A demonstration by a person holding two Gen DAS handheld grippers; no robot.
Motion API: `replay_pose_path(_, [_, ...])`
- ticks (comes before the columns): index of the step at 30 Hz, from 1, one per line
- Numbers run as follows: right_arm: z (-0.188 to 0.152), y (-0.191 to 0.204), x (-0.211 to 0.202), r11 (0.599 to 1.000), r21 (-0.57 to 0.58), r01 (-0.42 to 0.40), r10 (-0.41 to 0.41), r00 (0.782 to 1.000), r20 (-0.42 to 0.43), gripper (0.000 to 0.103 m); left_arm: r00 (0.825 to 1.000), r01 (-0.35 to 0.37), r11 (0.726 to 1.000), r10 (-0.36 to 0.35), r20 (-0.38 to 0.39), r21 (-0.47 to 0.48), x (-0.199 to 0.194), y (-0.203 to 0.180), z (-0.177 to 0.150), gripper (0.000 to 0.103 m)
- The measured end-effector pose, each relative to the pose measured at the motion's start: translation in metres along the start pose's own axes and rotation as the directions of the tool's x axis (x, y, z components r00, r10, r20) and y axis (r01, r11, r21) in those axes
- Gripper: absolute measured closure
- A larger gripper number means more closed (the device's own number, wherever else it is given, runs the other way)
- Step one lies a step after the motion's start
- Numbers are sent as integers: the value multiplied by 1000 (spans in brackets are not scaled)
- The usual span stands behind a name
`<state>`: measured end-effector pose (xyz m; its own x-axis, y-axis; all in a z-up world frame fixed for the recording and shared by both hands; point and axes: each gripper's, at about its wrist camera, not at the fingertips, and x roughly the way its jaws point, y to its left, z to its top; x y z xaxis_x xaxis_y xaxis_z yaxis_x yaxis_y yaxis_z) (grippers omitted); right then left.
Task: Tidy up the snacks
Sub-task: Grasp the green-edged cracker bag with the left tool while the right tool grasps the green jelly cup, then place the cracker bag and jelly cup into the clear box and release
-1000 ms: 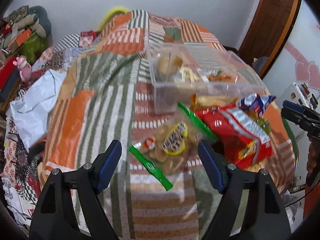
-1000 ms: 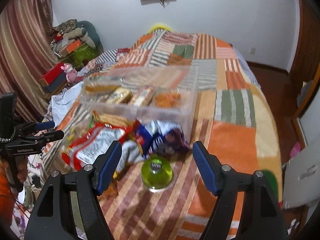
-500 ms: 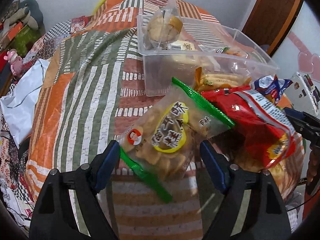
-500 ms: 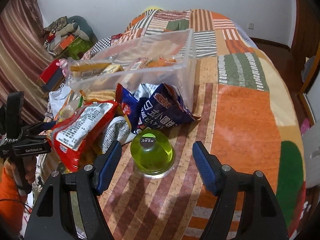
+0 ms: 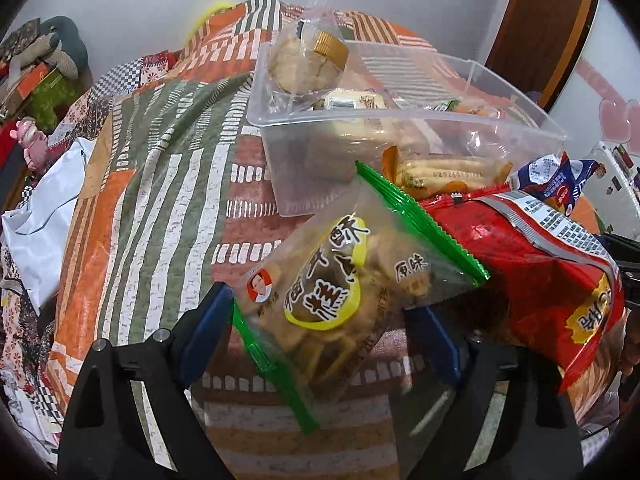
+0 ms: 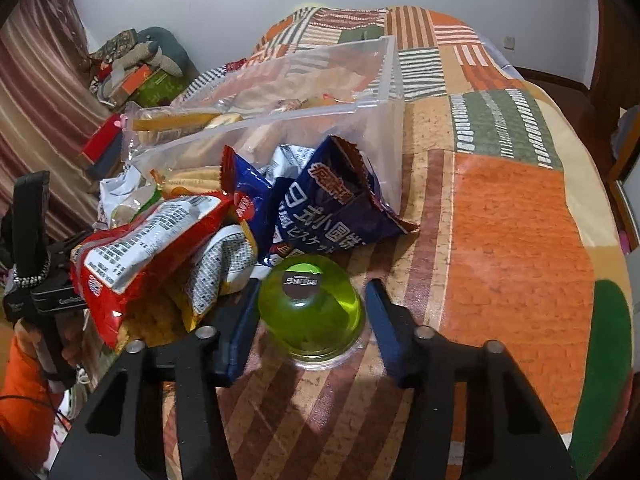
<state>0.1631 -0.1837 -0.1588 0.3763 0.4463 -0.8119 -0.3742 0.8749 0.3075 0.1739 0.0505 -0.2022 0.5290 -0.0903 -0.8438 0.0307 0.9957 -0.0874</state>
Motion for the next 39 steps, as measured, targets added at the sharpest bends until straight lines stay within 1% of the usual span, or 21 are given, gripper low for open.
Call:
replay_pose_path(1, [-1, 1, -1, 1000, -7, 6, -6, 1000, 3, 56, 1000, -1, 1000, 1, 10, 0, -1, 0, -1, 17])
replay_pose_path(3, [0, 2, -1, 1000, -10, 12, -11, 1000, 8, 56, 1000, -7, 1000, 6, 24, 6, -3, 1, -2, 25])
replay_pose_path(4, [-1, 3, -1, 1000, -10, 14, -14, 1000, 10, 56, 999, -8, 1000, 8, 33, 5, -6, 2, -4, 26])
replay_pose_path(6, [-1, 4, -1, 1000, -9, 15, -15, 1000, 11, 56, 999, 3, 1000, -3, 44, -1, -9, 4, -6, 32])
replay_pose_path(9, [-1, 4, -3, 1000, -5, 14, -14, 1000, 13, 56, 998, -4, 1000, 4, 63, -3, -16, 5, -8, 35])
replay_pose_path(14, [-5, 4, -10, 1000, 8, 17, -18, 1000, 21, 56, 994, -5, 1000, 6, 106, -14, -34, 8, -11, 37])
replay_pose_path(20, [-7, 2, -25, 1000, 16, 24, -25, 998, 51, 56, 987, -16, 1000, 18, 157, -13, -58, 8, -10, 37])
replay_pose_path(23, [-5, 0, -36, 999, 9, 38, -38, 996, 81, 56, 983, -10, 1000, 12, 183, -13, -68, 8, -9, 37])
replay_pose_path(27, [2, -3, -51, 999, 9, 40, -41, 992, 122, 56, 973, -8, 1000, 8, 231, 2, -86, 1, -4, 37])
replay_pose_path(33, [17, -2, -73, 999, 6, 46, -46, 978, 202, 56, 960, 13, 1000, -17, 280, 16, -102, -8, 8, 37])
replay_pose_path(39, [33, 6, -85, 998, -11, 54, -49, 964, 263, 56, 948, 25, 999, -38, 315, 44, -111, -23, 25, 37])
